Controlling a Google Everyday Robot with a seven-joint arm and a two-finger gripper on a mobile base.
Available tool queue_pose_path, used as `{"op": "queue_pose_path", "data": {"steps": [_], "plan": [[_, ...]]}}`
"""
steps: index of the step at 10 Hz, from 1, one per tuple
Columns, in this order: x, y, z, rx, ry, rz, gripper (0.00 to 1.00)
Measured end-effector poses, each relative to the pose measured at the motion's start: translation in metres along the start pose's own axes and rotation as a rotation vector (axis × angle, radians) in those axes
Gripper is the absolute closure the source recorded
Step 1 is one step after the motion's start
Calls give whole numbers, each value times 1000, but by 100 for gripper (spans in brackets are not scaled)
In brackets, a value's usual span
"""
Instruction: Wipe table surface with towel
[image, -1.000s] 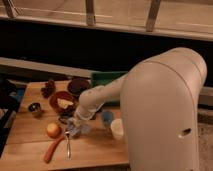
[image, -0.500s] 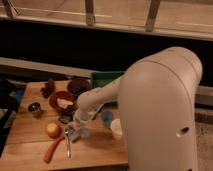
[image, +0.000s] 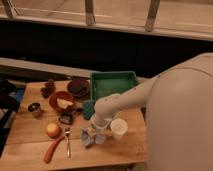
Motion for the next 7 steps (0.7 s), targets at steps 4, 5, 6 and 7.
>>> {"op": "queue_pose_path", "data": {"steps": [4,5,6,7], "plan": [[-29,4,0,8,-27,-65,100],[-50,15,6,3,-31,-91,100],[-69,25,12,2,-30,-105,100],[-87,35,20,0,-25,-116,100]]}}
